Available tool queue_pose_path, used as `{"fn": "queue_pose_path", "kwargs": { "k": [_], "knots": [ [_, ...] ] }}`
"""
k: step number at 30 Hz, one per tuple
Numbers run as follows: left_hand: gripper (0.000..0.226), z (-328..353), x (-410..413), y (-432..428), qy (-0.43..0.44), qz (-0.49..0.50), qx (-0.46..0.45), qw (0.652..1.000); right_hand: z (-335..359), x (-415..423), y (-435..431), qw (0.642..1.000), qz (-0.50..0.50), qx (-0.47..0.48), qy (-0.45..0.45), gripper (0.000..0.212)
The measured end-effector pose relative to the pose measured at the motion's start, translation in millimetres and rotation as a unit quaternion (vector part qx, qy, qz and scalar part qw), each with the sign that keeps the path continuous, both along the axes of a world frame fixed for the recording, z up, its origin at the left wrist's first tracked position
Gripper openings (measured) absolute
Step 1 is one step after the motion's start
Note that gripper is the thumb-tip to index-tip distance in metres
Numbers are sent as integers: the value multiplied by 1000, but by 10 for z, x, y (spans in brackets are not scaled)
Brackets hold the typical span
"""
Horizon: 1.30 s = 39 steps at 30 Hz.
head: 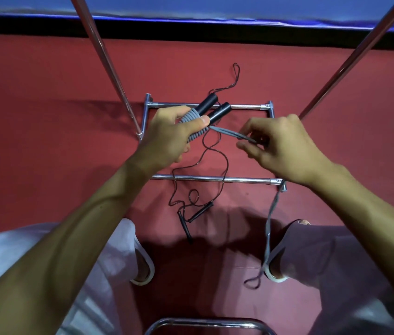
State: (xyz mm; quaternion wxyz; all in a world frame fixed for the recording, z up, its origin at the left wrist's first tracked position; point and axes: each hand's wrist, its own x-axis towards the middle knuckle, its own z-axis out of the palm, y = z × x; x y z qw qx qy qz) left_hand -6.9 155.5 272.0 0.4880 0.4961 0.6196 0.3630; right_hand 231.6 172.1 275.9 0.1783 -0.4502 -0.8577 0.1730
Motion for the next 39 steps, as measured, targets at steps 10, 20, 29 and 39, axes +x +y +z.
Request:
{"fn": "queue_pose_path", "kwargs": {
  "k": [10,20,29,39],
  "knots": [
    [27,-76,19,22,41,-6,4,999,-85,-64,51,980,-23,-197,17,42],
    [37,-240,62,-114,292,-243,63,923,-8,-101,24,674,-149,-661,295,36],
    [49,-273,194,-141,448,-223,43,865,-161,-430,-35,673,-116,-685,253,38],
    [46,-19,-26,-105,153,-323,-141,923,48,-117,134,892,65,-428,133,8]
  ]
}}
